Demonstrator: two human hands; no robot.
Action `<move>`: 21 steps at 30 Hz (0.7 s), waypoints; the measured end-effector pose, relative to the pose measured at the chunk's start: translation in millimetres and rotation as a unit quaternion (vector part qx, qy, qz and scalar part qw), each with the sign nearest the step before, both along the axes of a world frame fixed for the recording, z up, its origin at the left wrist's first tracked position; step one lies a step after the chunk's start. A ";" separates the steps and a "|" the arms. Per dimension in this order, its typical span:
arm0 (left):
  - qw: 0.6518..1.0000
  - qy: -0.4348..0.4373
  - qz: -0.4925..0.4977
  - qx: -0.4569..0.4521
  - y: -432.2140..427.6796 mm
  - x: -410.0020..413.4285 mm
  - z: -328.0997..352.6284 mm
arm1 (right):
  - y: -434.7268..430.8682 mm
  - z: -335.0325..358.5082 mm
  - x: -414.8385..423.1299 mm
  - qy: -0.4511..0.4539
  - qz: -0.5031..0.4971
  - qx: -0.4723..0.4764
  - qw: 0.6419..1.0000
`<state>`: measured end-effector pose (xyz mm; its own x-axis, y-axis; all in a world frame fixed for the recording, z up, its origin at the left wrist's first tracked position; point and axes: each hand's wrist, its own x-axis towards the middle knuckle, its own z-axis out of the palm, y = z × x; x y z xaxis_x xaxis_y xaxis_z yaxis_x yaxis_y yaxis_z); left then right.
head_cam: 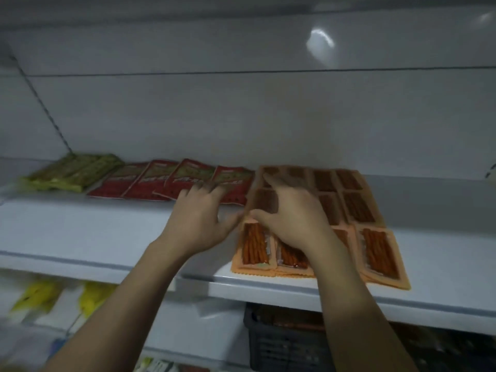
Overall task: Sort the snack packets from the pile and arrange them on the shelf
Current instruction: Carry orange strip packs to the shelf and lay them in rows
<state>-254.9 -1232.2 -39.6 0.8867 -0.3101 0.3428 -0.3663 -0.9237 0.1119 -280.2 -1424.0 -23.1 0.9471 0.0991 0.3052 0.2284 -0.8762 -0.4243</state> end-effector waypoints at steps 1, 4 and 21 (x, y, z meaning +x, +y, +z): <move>1.000 0.002 0.011 0.004 5.3 -4.1 0.1 | 6.6 0.0 -1.6 0.002 0.007 0.006 1.000; 1.000 0.007 0.031 0.002 26.3 -12.9 0.6 | 30.7 0.6 -3.3 0.001 0.028 0.011 1.000; 0.973 0.006 0.215 -0.088 305.9 -111.1 6.3 | 297.8 -2.2 -24.6 -0.002 0.192 -0.016 0.981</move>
